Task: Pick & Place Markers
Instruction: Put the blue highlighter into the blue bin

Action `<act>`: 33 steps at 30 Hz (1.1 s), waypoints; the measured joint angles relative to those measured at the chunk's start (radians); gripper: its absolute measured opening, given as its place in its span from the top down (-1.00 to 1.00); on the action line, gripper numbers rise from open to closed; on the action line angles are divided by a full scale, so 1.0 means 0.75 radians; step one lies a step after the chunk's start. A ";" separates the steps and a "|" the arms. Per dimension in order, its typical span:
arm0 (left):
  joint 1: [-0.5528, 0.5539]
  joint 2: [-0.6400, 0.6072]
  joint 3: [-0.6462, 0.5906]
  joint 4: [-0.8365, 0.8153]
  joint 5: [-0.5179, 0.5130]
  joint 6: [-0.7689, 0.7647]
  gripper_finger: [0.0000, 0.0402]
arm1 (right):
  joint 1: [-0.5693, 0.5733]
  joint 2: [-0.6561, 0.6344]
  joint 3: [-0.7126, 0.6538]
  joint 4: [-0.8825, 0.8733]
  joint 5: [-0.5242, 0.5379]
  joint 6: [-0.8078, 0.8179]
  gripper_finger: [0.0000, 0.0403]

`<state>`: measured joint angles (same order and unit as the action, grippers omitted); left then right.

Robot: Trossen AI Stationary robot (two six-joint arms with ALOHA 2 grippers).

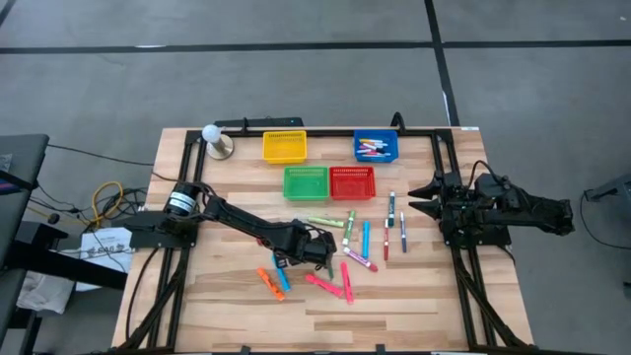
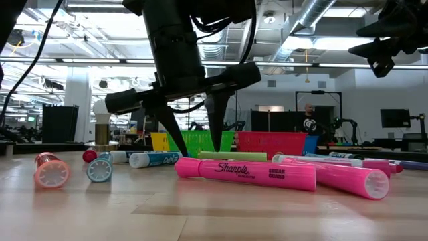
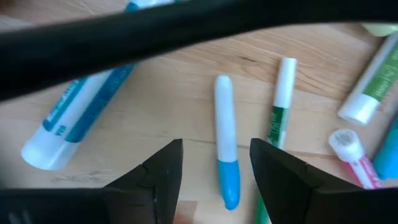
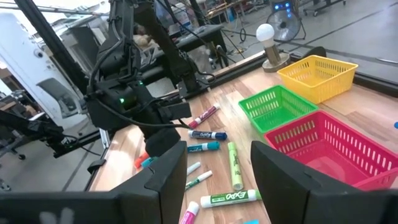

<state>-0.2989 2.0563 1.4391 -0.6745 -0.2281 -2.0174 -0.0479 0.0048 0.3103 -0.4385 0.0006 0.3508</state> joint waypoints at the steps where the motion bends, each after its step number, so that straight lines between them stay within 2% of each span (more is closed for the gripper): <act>1: 0.000 0.000 0.002 0.004 0.001 0.000 0.07 | 0.000 0.000 0.000 0.001 0.000 0.000 0.16; 10: 0.019 0.031 0.002 -0.008 0.036 0.002 0.07 | 0.000 0.000 0.000 0.004 0.000 0.001 0.17; 16: 0.025 0.078 0.011 -0.016 0.121 0.004 0.07 | 0.000 0.000 0.000 0.002 0.000 0.021 0.16; 33: 0.022 0.084 0.005 -0.022 0.142 0.001 0.07 | 0.000 0.000 0.000 -0.003 0.000 0.021 0.17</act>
<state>-0.2825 2.1197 1.4427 -0.6911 -0.1213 -2.0171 -0.0481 0.0048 0.3103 -0.4404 0.0006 0.3664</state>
